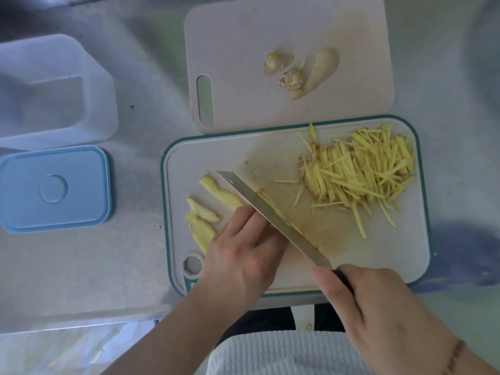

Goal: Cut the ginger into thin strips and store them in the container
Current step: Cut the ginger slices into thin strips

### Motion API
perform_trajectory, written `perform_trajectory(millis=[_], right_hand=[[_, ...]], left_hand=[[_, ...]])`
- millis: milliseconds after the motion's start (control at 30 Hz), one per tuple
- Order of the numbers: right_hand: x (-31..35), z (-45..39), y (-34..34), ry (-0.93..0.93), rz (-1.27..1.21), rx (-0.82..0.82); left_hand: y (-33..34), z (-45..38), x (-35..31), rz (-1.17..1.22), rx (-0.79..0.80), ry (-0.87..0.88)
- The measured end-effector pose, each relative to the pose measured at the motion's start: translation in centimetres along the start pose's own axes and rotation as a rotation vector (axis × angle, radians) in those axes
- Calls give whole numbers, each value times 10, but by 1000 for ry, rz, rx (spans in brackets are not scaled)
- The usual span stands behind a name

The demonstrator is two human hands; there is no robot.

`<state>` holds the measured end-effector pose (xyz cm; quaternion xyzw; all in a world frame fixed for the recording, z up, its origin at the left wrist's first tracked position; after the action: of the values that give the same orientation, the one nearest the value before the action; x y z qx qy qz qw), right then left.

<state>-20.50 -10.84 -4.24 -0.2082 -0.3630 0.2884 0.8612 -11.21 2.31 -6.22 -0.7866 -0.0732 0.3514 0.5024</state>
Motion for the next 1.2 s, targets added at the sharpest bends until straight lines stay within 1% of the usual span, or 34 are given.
perform_trajectory(millis=[133, 300, 533, 667, 833, 1033, 1200], right_hand=[[3, -7, 0, -17, 63, -10], [24, -28, 2, -55, -17, 2], [5, -4, -1, -10, -54, -6], [6, -9, 2, 3, -17, 4], [29, -27, 1, -61, -19, 10], [6, 1, 0, 6, -29, 10], [6, -6, 5, 18, -20, 34]], left_hand=[[1, 1, 0, -7, 12, -2], [2, 2, 0, -5, 1, -21], [1, 1, 1, -11, 5, -28], [2, 0, 1, -21, 23, -19], [1, 0, 0, -4, -8, -20], [1, -1, 3, -4, -3, -24], [2, -1, 3, 6, 3, -22]])
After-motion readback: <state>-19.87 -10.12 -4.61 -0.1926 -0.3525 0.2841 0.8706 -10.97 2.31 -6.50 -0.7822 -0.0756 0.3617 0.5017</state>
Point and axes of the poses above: each hand's wrist, its own z-axis away from the middle knuckle, its own y-axis out of the palm, x = y × z, the point moved 6 cm from there along -z, towards the middle knuckle
